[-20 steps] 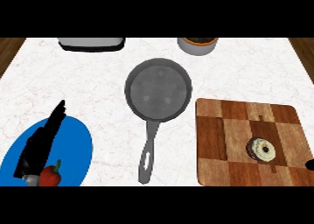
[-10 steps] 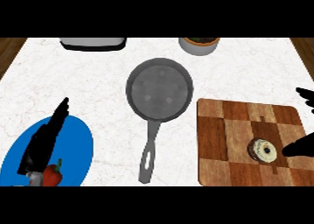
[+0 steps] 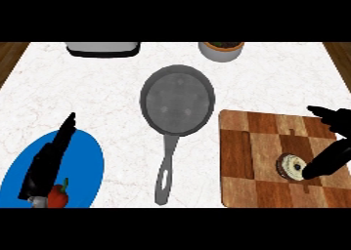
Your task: Pick the cupcake from the cutting board and place it in the pan
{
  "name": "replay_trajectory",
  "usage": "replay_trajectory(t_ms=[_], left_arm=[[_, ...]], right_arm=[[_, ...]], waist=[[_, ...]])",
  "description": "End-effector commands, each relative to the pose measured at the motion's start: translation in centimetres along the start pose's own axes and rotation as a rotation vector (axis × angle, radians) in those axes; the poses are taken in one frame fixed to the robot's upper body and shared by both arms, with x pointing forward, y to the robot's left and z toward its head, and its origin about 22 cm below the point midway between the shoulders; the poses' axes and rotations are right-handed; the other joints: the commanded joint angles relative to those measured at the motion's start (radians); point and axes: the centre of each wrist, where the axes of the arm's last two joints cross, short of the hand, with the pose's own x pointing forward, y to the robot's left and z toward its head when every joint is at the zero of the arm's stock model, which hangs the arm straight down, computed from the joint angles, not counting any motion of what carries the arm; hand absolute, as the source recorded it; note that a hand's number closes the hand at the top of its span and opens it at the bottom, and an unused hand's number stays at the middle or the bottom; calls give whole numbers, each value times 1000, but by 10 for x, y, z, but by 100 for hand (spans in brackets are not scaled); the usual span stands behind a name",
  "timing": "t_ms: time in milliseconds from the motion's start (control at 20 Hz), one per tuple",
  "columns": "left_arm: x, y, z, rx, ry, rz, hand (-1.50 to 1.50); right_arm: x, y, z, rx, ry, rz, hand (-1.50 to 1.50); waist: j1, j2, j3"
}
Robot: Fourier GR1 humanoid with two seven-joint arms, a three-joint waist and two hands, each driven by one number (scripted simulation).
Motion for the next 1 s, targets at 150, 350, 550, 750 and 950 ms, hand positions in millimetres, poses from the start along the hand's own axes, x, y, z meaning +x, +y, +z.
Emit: replay_trajectory(t_ms=[150,350,550,750,950], left_arm=[[3,4,11,-13,11,17,0],[-5,8,5,6,-4,6,0],[4,0,6,-2,-12,7,0],[-14,-1,2,12,6,-17,0],[-6,-5,9,6,7,-8,0]], right_arm=[[33,8,-12,68,71,42,-150],[31,25,-22,69,156,101,-150],[28,49,-31,101,188,122,-150],[18,41,-45,83,214,127,-150],[5,34,-40,107,220,138,-150]], waist=[[1,-1,0],[-1,-1,0],[-3,-1,0],[-6,1,0],[-10,-1,0]])
